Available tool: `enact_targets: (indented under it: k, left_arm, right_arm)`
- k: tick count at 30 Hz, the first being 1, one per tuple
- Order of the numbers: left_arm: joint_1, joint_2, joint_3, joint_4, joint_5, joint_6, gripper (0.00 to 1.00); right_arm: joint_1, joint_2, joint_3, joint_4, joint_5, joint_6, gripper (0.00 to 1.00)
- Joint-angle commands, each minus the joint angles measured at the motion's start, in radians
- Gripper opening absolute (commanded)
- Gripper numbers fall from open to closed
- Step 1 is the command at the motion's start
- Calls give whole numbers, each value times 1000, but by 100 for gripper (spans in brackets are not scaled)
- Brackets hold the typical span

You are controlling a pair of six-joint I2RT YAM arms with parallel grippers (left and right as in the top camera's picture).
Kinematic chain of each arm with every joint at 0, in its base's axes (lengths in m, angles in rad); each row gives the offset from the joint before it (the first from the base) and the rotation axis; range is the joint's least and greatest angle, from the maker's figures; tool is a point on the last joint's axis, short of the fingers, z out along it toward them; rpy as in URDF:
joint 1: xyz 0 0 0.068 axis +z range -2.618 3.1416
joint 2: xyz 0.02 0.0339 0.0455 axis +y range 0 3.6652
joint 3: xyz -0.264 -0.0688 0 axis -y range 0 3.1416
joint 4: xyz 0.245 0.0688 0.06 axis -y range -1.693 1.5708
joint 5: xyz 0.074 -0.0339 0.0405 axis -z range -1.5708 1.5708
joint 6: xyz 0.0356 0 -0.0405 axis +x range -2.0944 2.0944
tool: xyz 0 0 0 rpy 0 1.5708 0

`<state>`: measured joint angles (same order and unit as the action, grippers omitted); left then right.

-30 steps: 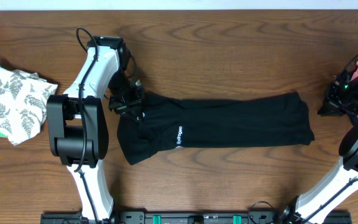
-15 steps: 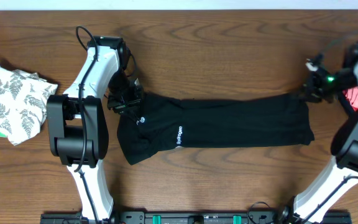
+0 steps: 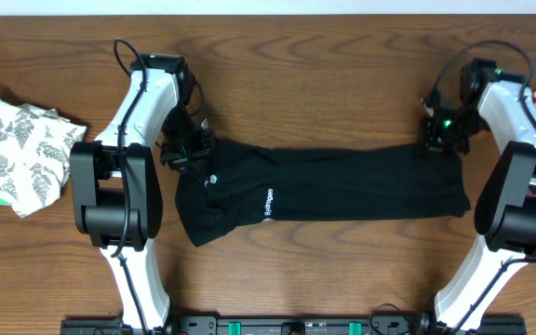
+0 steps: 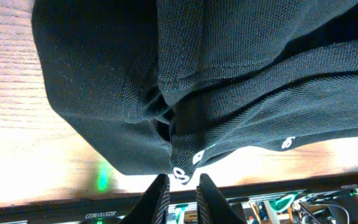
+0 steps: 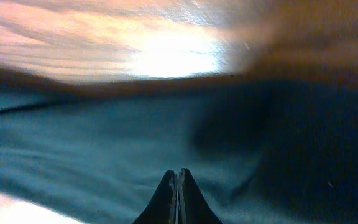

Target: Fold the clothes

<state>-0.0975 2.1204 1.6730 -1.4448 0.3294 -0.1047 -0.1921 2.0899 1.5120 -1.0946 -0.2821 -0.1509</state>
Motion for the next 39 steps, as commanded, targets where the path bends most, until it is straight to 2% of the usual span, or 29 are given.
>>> enact_targets:
  k: [1,5,10,14,17,24,28,32,39]
  left_arm:
    - [0,-13,7,-9,-13,-5,17]
    - [0,-13,7,-8,-13,-5,17]
    - [0,-13,7,-8,-13,-5,17]
    - [0,-13,7,-8,-13,-5,17]
    - [1,-13,7,-16,-13,-4,12]
    - [0,-15,9,-72,-12,-4,8]
    - [0,-44,12,20,16,-4,9]
    - [-12,-103,12,166,132,-4,13]
    - [-148,-127,12,416,130,66,13]
  right_arm:
    - [-4,-24,-92,65,48,42,2]
    - [-11,-24,-186,167,100,61,2]
    - [-42,-24,-225,205,244,173,2]
    - [-71,-24,-225,200,243,186,2]
    - [-82,-24,-225,201,224,188,2]
    - [-84,-24,-225,202,195,188,2]
    - [-82,-24,-225,203,195,188,3]
    - [-82,-24,-225,202,175,188,3]
    - [-82,-24,-225,197,168,188,2]
